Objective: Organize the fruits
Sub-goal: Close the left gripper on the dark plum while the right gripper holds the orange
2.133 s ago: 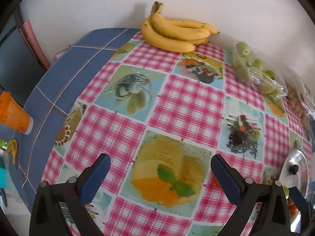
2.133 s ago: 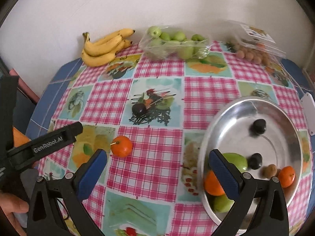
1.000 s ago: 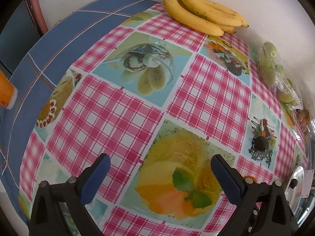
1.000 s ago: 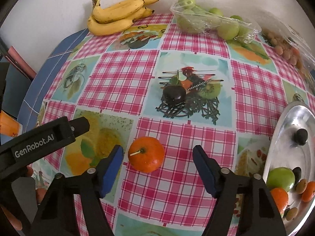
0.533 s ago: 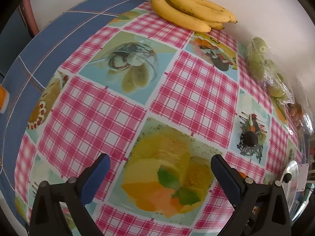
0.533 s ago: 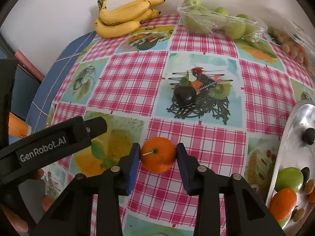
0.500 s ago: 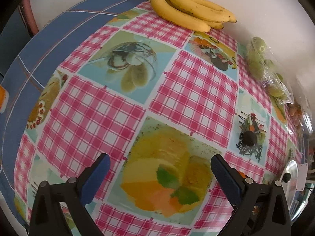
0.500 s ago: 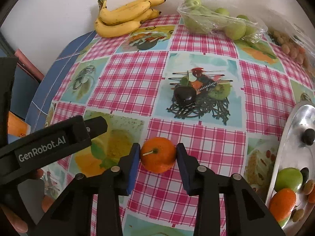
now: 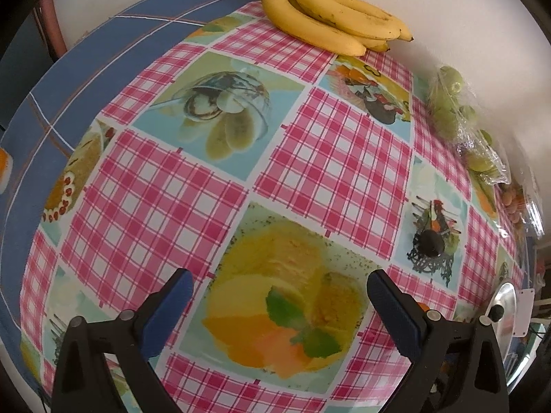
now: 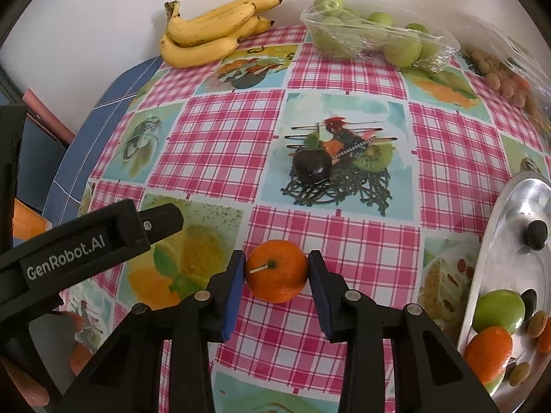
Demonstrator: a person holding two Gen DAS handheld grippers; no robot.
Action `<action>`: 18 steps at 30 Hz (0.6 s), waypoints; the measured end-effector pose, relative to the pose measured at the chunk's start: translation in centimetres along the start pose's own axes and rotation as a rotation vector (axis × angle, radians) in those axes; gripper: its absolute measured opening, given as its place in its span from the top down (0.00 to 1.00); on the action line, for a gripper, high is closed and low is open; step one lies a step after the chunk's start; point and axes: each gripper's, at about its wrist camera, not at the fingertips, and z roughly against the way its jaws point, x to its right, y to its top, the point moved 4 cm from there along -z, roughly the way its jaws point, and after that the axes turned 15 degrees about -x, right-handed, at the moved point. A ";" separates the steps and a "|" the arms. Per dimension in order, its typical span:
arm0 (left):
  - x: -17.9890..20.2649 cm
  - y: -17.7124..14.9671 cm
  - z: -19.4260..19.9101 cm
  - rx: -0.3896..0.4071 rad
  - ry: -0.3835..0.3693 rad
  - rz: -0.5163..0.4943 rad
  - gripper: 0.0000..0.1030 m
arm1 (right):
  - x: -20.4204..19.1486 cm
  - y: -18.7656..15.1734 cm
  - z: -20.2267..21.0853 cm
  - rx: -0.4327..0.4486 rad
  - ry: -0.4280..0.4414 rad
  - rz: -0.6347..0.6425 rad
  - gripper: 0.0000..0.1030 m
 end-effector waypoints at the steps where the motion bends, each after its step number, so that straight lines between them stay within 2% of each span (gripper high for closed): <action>1: 0.1 0.1 0.0 0.001 -0.003 -0.003 0.02 | 0.3 0.0 0.2 0.003 0.002 -0.007 0.63; 5: 1.2 0.2 0.2 0.013 -0.017 -0.036 0.05 | 2.2 0.5 1.4 0.031 0.002 -0.053 0.63; 13: 5.7 -0.5 0.2 0.040 -0.047 -0.172 0.15 | 7.6 0.9 5.0 0.112 0.073 -0.200 0.63; 16: 7.7 -0.3 -0.1 0.043 -0.060 -0.226 0.24 | 9.3 0.9 6.2 0.141 0.099 -0.247 0.63; 18: 8.9 0.0 -0.3 0.046 -0.078 -0.255 0.34 | 10.2 0.9 6.8 0.155 0.114 -0.272 0.63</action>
